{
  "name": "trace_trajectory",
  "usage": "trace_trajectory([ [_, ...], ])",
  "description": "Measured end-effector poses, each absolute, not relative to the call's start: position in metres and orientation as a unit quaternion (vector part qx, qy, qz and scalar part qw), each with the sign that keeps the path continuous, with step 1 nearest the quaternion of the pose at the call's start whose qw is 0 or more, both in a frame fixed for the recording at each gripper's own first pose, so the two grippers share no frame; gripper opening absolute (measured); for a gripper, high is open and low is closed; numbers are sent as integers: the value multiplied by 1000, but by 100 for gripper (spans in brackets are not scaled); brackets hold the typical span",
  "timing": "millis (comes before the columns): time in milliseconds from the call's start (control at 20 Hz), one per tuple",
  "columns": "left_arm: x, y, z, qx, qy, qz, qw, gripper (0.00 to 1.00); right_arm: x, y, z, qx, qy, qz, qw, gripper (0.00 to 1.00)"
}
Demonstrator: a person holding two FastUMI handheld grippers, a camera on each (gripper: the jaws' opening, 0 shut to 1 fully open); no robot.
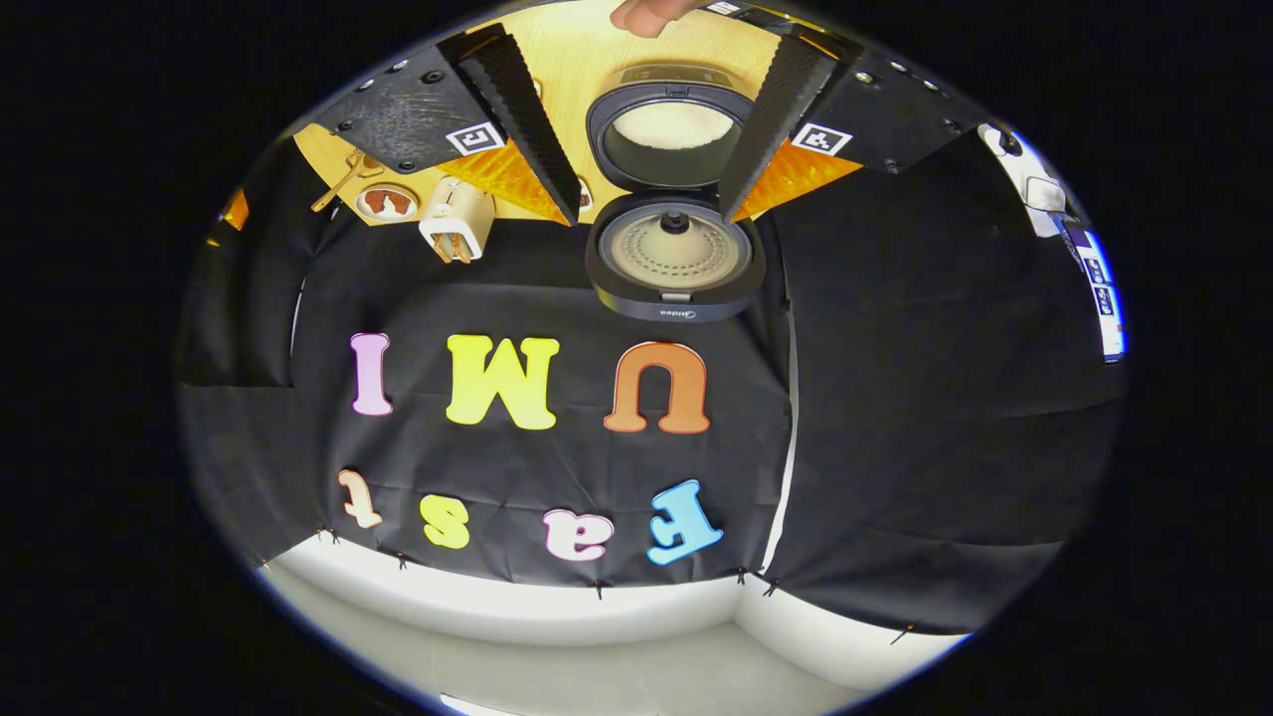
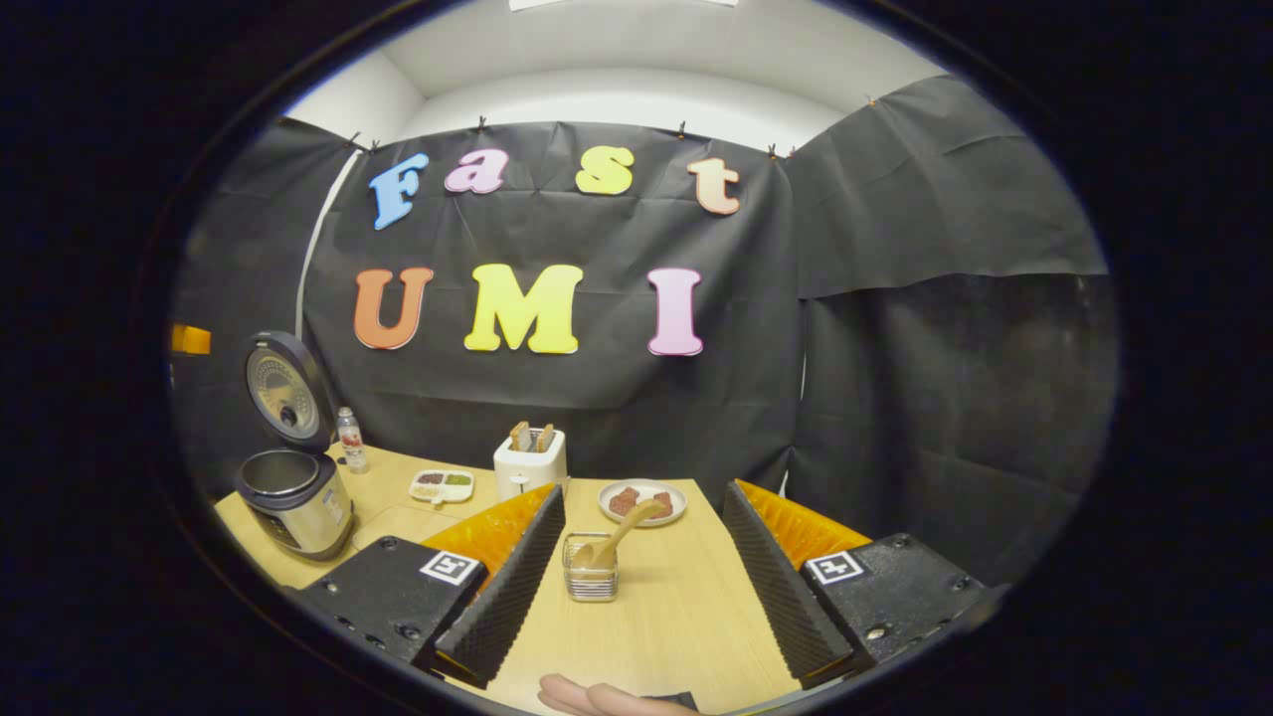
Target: Close the left gripper, press the button to open the rice cooker; take a wooden spoon from the chopstick holder with the right hand, scoop a spoonful of rice and pour it into the rice cooker, then put the wooden spoon back into the chopstick holder.
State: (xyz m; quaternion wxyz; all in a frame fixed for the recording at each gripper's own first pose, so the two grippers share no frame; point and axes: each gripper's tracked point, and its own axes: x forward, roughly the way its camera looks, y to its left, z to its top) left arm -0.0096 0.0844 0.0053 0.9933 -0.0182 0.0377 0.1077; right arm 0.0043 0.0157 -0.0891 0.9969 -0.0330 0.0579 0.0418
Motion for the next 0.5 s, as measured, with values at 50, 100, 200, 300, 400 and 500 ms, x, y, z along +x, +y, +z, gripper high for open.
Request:
trace_trajectory([
  [50, -14, 83, 5, -18, 32, 108, 993, 90, 8, 17, -92, -30, 59, 43, 997, 100],
  [100, -17, 82, 4, -20, 29, 108, 994, 93, 12, 18, -95, -26, 60, 44, 997, 100],
  [200, -24, 77, 2, -20, 18, 106, 994, 93, 24, 19, -105, -21, 65, 44, 997, 100],
  [300, -31, 69, -1, -8, 4, 101, 995, 94, 37, 21, -119, -15, 75, 43, 996, 100],
  [400, -37, 60, -5, 6, -7, 96, 995, 94, 53, 26, -136, -8, 83, 47, 995, 100],
  [500, -42, 50, -7, 13, -24, 87, 996, 93, 70, 30, -158, -6, 97, 47, 994, 100],
])
